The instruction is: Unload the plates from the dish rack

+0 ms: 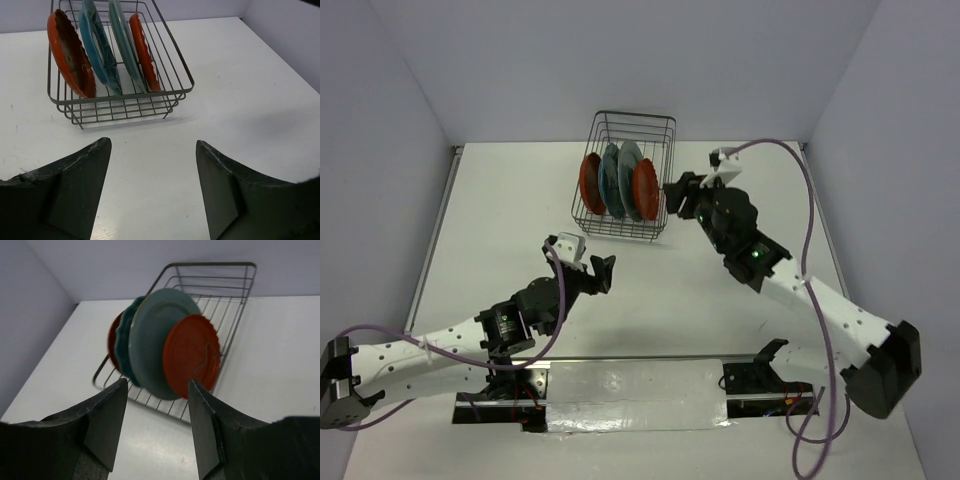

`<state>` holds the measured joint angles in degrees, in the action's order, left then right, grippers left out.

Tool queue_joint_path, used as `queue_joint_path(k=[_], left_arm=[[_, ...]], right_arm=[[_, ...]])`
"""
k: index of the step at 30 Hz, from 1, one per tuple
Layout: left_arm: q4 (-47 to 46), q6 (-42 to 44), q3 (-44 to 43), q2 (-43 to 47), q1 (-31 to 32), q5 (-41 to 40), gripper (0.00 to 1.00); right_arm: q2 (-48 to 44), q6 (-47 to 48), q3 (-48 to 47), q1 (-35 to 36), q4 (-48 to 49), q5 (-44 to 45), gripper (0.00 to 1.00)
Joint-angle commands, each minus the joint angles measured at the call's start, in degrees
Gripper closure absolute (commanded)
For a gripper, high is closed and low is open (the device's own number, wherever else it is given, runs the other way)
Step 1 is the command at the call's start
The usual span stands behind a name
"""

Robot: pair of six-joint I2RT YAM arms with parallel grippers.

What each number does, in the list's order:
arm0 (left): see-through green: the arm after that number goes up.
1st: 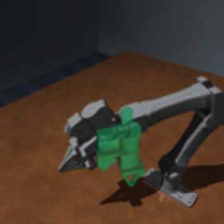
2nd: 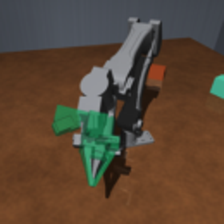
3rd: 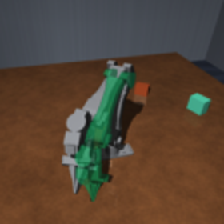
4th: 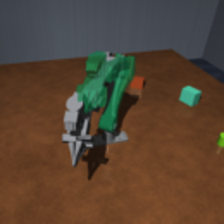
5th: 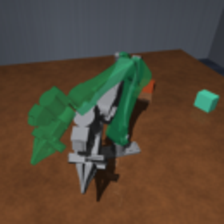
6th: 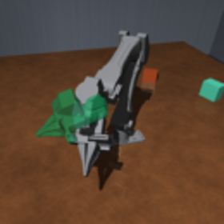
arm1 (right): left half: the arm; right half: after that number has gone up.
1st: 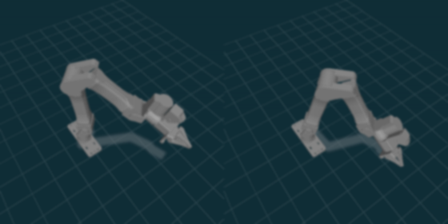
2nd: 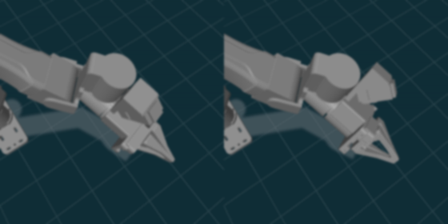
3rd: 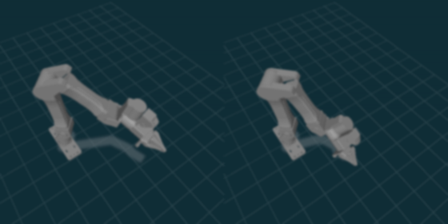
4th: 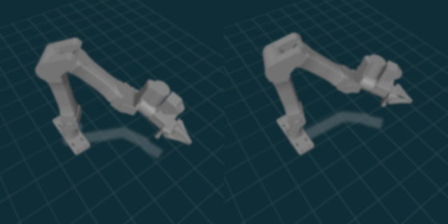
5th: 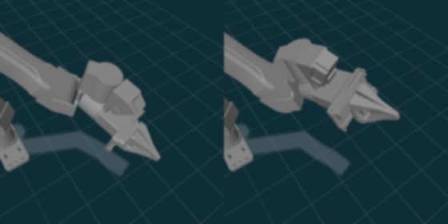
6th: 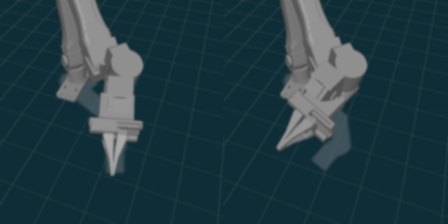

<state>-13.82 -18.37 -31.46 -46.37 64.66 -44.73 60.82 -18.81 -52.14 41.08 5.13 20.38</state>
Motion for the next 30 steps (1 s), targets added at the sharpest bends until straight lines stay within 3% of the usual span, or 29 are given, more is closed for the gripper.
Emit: queue_joint_path(k=[1,4,10,30], left_arm=[[-3.6,0.4,0.5,1.4,-0.1,-1.1,0.19],[-2.9,-0.3,0.4,1.5,-0.1,-3.9,0.14],[-2.3,-1.1,0.7,2.0,-0.1,-5.1,0.12],[-1.6,-1.9,0.4,2.2,-0.1,-5.8,0.07]], right_arm=[[8.9,3.5,-5.2,-5.0,4.5,-8.8,0.42],[14.8,6.8,-11.7,-5.7,3.3,-9.7,0.47],[22.6,11.7,-13.4,-6.7,8.8,-14.7,0.5],[35.9,8.1,-15.6,-10.9,15.4,-25.7,0.53]])
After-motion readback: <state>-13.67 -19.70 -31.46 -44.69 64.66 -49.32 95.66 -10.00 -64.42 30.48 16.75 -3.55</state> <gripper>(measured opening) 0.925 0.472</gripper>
